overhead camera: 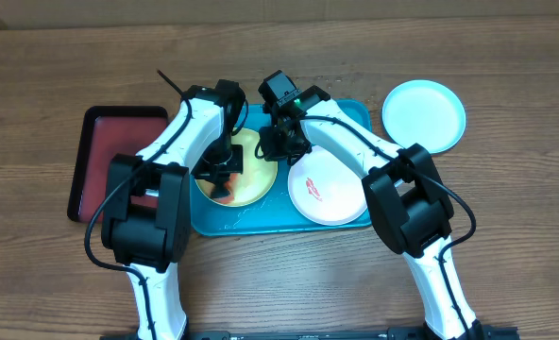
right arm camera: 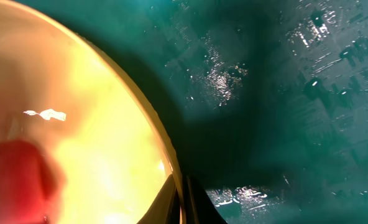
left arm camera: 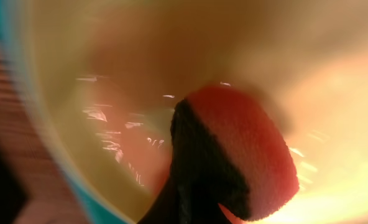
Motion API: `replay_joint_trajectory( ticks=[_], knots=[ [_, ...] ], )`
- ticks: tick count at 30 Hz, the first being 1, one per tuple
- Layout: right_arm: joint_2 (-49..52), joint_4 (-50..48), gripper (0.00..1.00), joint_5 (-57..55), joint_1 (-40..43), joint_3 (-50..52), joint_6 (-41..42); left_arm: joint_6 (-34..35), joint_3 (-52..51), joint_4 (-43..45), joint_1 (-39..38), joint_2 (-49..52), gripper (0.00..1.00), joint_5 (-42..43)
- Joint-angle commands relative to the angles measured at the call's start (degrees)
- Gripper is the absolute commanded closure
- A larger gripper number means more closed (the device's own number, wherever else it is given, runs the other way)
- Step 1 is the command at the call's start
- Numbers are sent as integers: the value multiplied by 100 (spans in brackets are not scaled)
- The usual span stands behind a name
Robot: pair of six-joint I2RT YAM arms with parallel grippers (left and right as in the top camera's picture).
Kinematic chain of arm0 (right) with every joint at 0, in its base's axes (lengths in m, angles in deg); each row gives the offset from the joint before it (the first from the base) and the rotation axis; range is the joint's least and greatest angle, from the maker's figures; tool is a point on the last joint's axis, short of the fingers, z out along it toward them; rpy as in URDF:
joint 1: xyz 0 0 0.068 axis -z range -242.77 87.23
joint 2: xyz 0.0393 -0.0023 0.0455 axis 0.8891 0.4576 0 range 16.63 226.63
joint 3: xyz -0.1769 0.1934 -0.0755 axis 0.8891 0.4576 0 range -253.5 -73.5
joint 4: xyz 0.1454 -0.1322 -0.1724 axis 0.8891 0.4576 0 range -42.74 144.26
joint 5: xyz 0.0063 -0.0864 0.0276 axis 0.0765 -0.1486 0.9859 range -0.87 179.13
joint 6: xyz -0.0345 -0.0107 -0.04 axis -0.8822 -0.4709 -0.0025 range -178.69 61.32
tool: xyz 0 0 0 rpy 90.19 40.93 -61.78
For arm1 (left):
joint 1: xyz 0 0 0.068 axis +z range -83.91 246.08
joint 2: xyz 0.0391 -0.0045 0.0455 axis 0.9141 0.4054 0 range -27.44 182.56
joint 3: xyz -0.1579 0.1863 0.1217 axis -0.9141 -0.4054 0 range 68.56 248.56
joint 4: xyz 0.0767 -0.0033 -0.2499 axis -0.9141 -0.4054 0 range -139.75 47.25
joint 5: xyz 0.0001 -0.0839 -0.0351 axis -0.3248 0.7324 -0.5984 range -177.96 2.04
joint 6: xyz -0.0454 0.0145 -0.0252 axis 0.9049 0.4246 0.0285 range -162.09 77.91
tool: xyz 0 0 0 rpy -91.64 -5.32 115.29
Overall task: Clean dirty plates on tray and stack at the side
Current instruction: 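Scrub the yellow plate with the sponge while the right gripper holds it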
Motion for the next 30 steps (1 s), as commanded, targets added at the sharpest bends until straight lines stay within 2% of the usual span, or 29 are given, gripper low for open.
replay_joint_trajectory(
  ticks=[1,5,9,15,20,30],
  knots=[
    [155,-33,96,-256,46,92,50,831,-114,105,138,92,96,-1722],
    [155,-33,96,-256,46,92,52,1174,-50,354,144,92,96,-2013],
    [155,-61,96,-254,46,92,52,1167,4,787,133,92,96,-1547],
    [155,-90,96,-256,46,92,52,955,4,1502,136,92,96,501],
    [155,-98,96,-254,46,92,52,201,4,1779,133,92,96,2024],
    [155,-122,96,-254,46,92,52,-671,4,1239,136,92,96,2299]
  ],
)
